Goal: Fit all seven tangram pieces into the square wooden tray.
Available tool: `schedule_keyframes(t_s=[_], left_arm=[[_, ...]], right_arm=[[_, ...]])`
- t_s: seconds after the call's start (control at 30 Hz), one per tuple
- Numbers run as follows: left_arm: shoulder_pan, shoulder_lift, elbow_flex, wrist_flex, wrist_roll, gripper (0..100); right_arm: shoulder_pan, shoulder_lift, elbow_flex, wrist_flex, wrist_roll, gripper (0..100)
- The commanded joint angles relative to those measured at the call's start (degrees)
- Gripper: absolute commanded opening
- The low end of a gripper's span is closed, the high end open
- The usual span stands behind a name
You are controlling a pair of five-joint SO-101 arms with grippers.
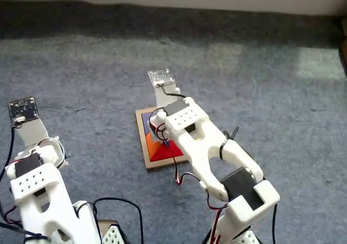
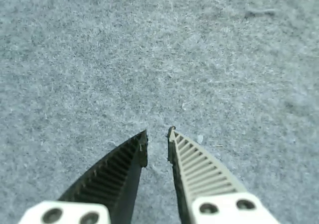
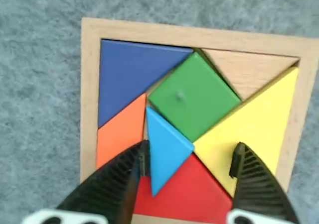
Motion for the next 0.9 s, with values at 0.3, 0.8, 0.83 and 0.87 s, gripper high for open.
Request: schedule_keyframes(t_s=[0.3,0.8,0.83,0.87], left_arm=[[-0.1,-0.6,-0.4,-1.0,0.4,9],[0.0,-0.6,-0.4,-1.0,0.4,9],[0.0,-0.6,-0.4,-1.0,0.4,9],[0.0,-0.6,-0.4,-1.0,0.4,9]], right_arm=[[3.2,-11.9,-2.4,0.6,11.1,1.6],[0.9,1.9,-3.7,0.4,14.8,1.6],[1.0,1.7,-3.8,0.3,14.8,1.6],[1.3,1.3,-3.8,0.3,14.8,1.6]])
